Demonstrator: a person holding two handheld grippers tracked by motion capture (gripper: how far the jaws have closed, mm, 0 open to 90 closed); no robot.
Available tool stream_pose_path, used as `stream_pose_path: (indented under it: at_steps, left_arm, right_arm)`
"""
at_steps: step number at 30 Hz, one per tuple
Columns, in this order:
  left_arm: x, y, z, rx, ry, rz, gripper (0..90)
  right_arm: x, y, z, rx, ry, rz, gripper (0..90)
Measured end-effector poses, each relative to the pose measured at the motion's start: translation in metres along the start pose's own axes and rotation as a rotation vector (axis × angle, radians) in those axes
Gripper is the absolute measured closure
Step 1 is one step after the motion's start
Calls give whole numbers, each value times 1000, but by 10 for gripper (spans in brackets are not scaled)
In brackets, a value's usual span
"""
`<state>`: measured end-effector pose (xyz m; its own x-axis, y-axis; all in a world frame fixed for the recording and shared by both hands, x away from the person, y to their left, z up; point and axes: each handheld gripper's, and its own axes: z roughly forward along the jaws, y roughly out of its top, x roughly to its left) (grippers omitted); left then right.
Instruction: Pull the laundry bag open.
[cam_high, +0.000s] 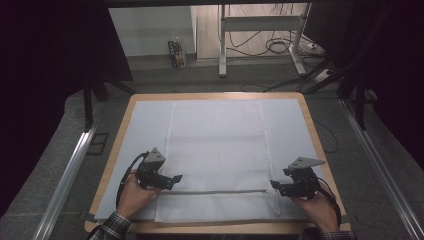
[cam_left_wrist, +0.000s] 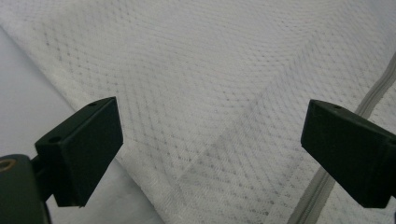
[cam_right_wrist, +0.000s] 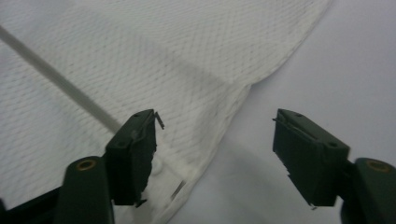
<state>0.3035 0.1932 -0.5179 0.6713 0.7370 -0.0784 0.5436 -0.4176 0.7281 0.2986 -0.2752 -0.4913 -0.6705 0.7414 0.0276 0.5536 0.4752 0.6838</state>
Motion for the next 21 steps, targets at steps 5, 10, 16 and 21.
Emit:
stream_pose_path:
  at_steps: [5, 10, 16, 21]
  left_arm:
    - [-3, 1, -2, -29, -16, 6, 64]
    - [-13, 4, 0, -40, -43, 22, 64]
    - [-35, 12, 6, -52, -121, 63, 72]
    - [-68, 24, 20, -51, -245, 114, 52]
  right_arm:
    - [8, -5, -10, 7, 43, 2, 466]
    - [19, -13, -9, 72, 69, -49, 595]
    - [25, -11, -11, 90, 83, -119, 857]
    - [28, -2, -18, 35, 67, -143, 871]
